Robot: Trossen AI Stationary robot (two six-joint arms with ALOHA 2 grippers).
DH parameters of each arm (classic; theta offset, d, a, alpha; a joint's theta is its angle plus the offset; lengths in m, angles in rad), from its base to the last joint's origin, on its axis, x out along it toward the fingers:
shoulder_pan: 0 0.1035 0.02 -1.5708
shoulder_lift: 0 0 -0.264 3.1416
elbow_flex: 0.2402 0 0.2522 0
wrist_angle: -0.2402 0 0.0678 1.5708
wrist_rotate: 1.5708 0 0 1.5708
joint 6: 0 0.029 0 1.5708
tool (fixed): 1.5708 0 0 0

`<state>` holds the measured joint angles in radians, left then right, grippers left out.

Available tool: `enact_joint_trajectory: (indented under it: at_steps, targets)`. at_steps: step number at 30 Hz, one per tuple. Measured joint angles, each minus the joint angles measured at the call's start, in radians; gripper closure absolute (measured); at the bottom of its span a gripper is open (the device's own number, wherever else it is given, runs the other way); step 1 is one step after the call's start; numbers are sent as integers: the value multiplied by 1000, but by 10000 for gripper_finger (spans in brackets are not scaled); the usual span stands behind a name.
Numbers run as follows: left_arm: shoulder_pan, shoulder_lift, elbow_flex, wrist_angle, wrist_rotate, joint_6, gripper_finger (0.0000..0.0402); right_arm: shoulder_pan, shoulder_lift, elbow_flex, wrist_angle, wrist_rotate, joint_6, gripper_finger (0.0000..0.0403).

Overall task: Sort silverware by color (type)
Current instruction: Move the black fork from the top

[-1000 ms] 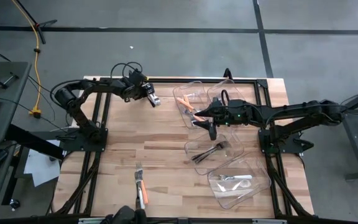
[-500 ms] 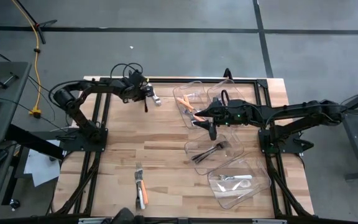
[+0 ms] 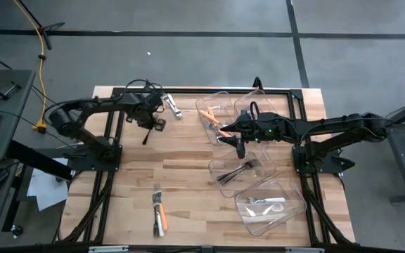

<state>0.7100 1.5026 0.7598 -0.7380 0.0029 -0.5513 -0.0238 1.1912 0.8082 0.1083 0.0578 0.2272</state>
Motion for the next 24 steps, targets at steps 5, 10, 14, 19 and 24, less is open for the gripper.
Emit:
enact_joint_trajectory:
  at_steps: [5,10,14,19,24]
  targets:
    - [-124,-81,2,-123,-94,1,401,0,0,0,0,0,0,217]
    - [-246,-116,2,-78,-103,-68,401,0,0,-1,0,0,0,217]
    - [-316,-163,4,-39,-125,-99,401,0,0,-1,1,0,0,217]
    - [-379,-323,4,-8,-126,-48,401,0,0,-1,8,0,1,217]
    - [-441,-567,4,119,-176,-20,402,0,0,-1,45,0,38,217]
